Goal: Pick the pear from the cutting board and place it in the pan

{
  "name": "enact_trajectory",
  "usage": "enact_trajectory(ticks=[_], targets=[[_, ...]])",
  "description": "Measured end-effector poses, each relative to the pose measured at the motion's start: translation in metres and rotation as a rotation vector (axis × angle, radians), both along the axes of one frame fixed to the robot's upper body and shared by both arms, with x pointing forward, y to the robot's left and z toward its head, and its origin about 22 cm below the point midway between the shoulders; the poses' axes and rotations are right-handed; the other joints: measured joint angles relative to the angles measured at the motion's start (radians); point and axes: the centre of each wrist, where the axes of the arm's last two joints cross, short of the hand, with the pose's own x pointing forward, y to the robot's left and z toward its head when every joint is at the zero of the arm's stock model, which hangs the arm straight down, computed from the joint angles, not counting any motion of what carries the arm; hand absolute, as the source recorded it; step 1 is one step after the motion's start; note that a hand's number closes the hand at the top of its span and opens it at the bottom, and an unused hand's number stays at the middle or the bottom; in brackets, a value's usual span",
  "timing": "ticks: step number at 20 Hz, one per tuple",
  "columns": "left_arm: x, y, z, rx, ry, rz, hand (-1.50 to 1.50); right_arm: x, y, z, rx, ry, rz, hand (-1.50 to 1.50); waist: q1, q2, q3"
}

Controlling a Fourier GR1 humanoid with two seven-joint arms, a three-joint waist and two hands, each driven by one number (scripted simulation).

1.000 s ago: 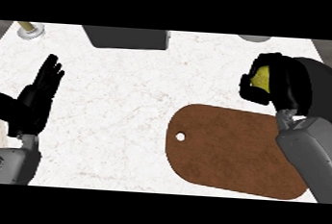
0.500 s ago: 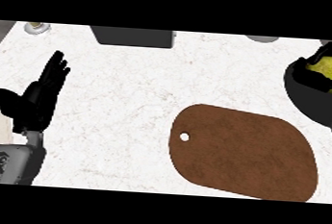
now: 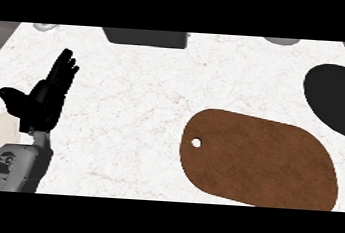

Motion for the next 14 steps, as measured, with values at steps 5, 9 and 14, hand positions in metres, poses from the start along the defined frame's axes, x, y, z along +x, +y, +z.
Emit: enact_trajectory(ticks=[5, 9, 14], targets=[[0.001, -0.007, 0.002, -0.004, -0.011, -0.017, 0.0, -0.005, -0.034, -0.019, -0.02, 0.011, -0.053, 1.5, 0.021, 0.008, 0.002], [0.0, -0.012, -0.001, -0.001, -0.015, -0.029, 0.0, -0.009, -0.048, -0.028, -0.01, 0.02, -0.071, 1.5, 0.032, 0.014, 0.004], [0.004, -0.016, 0.002, -0.007, -0.021, -0.036, 0.0, -0.015, -0.053, -0.047, 0.178, 0.068, -0.044, -1.5, 0.038, 0.019, 0.006]])
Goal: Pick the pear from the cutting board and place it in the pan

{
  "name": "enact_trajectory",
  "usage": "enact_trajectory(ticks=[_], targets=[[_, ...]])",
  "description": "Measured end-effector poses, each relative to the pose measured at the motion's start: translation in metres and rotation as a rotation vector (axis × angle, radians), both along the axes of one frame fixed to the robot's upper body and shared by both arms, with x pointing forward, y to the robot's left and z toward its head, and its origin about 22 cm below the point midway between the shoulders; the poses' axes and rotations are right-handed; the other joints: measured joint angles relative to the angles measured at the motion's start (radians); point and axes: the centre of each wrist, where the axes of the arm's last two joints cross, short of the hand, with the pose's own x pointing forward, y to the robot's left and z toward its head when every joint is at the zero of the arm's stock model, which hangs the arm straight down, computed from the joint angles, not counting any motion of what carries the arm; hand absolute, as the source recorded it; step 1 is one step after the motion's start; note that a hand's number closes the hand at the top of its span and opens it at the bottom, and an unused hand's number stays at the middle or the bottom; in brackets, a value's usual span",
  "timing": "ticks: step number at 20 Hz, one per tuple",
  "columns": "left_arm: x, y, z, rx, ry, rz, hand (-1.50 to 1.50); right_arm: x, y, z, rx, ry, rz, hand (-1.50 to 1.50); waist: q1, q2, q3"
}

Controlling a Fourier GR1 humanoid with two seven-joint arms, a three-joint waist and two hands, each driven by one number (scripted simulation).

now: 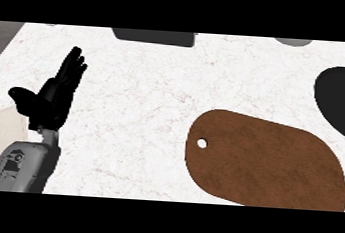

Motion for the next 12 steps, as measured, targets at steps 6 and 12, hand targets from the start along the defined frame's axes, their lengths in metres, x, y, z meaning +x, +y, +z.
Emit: enact_trajectory(ticks=[6, 12], targets=[[0.0, 0.005, -0.001, 0.004, 0.001, -0.001, 0.0, -0.008, -0.007, -0.012, 0.191, 0.055, 0.096, -1.5, 0.003, 0.001, 0.001], [-0.001, 0.006, 0.0, 0.007, 0.004, 0.005, 0.0, -0.013, -0.01, -0.017, 0.24, -0.093, 0.131, -1.5, -0.009, -0.005, 0.0]])
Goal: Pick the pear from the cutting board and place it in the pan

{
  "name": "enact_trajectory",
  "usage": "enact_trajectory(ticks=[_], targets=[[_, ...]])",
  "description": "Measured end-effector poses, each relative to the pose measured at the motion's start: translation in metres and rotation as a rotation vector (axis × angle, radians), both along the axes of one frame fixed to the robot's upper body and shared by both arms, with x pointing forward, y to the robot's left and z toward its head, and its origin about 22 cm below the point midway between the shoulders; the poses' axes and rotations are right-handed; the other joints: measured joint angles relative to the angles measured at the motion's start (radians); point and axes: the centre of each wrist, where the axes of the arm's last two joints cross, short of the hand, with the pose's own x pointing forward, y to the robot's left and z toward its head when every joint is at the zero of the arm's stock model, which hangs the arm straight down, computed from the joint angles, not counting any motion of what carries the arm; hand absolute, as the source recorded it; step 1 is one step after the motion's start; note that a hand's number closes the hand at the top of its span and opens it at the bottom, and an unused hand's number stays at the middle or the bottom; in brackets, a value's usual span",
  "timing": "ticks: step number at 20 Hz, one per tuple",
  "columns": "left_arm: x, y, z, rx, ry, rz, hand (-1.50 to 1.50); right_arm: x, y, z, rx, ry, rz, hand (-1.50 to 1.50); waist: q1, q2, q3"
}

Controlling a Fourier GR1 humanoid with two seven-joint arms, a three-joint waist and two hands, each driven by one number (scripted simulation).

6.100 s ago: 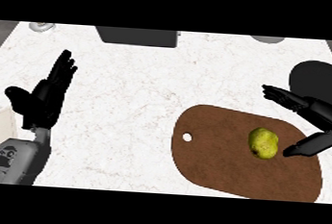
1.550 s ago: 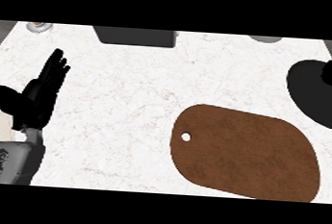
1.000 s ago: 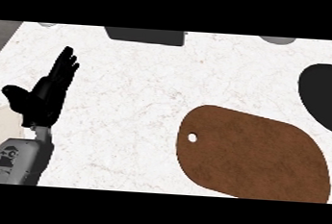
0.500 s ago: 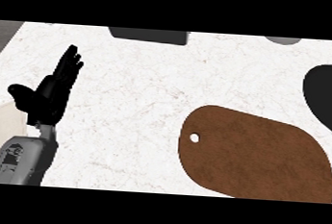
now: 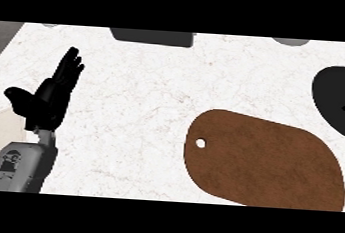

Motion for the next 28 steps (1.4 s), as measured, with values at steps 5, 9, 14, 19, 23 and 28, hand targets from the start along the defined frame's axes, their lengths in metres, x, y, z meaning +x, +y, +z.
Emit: enact_trajectory(ticks=[5, 9, 14, 19, 23, 28], targets=[[-0.003, 0.003, -0.003, -0.005, 0.01, 0.027, 0.0, -0.015, -0.011, -0.009, 0.106, -0.166, -0.022, -1.5, -0.021, -0.009, -0.002], [-0.005, 0.005, -0.003, -0.008, 0.016, 0.042, 0.0, -0.035, -0.034, -0.004, 0.223, -0.234, 0.029, -1.5, -0.038, -0.017, -0.004], [-0.006, 0.016, -0.007, 0.0, 0.029, 0.063, 0.0, -0.074, -0.061, -0.011, 0.301, -0.281, 0.126, -1.5, -0.061, -0.026, -0.008], [-0.01, 0.026, -0.009, 0.005, 0.036, 0.08, 0.0, -0.119, -0.084, -0.015, 0.328, -0.304, 0.179, -1.5, -0.078, -0.034, -0.011], [-0.012, 0.028, -0.014, 0.005, 0.044, 0.091, 0.0, -0.146, -0.092, -0.02, 0.326, -0.303, 0.191, -1.5, -0.087, -0.037, -0.012], [-0.015, 0.034, -0.01, 0.009, 0.038, 0.097, 0.0, -0.168, -0.091, -0.014, 0.316, -0.271, 0.204, -1.5, -0.087, -0.037, -0.013]])
